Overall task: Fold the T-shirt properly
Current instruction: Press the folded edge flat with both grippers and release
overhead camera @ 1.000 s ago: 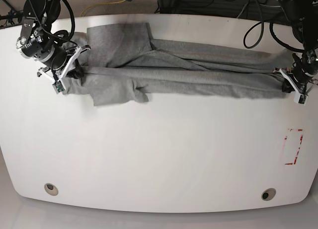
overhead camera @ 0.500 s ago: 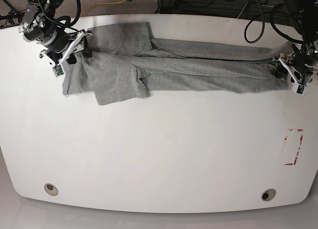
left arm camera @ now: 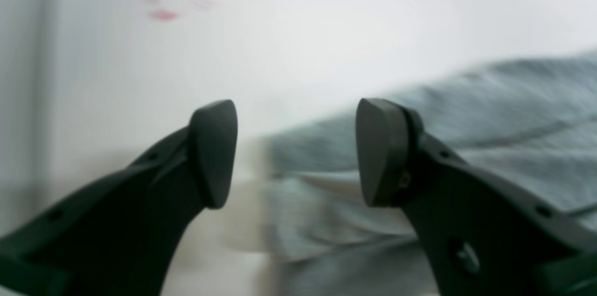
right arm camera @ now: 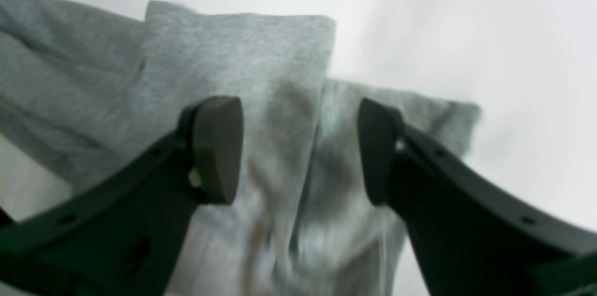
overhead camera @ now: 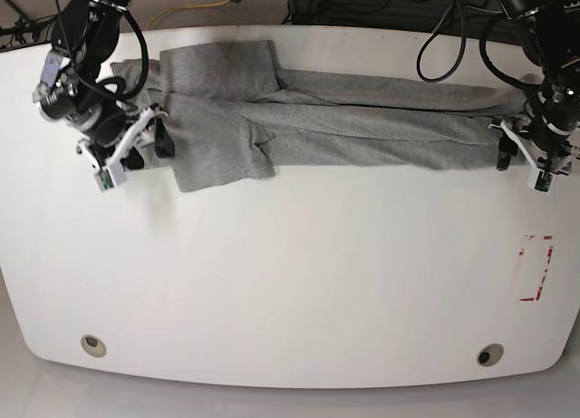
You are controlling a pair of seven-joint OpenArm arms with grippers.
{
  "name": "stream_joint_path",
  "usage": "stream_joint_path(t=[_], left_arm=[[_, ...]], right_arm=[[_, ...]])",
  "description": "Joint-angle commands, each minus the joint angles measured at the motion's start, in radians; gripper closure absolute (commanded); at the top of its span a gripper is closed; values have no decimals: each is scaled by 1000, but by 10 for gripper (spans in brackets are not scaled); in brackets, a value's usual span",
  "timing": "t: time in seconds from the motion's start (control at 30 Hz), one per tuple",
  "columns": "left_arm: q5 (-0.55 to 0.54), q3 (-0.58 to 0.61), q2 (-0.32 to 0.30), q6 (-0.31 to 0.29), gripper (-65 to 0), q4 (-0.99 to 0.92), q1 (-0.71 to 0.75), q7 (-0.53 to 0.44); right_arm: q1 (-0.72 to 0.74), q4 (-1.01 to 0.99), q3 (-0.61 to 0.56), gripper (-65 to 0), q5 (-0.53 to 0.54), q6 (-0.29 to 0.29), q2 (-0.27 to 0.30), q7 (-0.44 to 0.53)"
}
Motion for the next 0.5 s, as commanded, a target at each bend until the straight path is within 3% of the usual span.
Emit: stream_joint_path(t=[0.0,0.17,0.47], left_arm=[[19,48,-19,6,-367,-8,-6,-21],[115,59,21,1,-367,-17,20,-24],[130,57,25,-1,-367,-42,66,-24]], right_arm=[[84,-72,-36,-373,-35,4,11,27],[187,-215,-106,-373,-131,12,15,56],[304,-460,-184,-373,-213,13,15,163]])
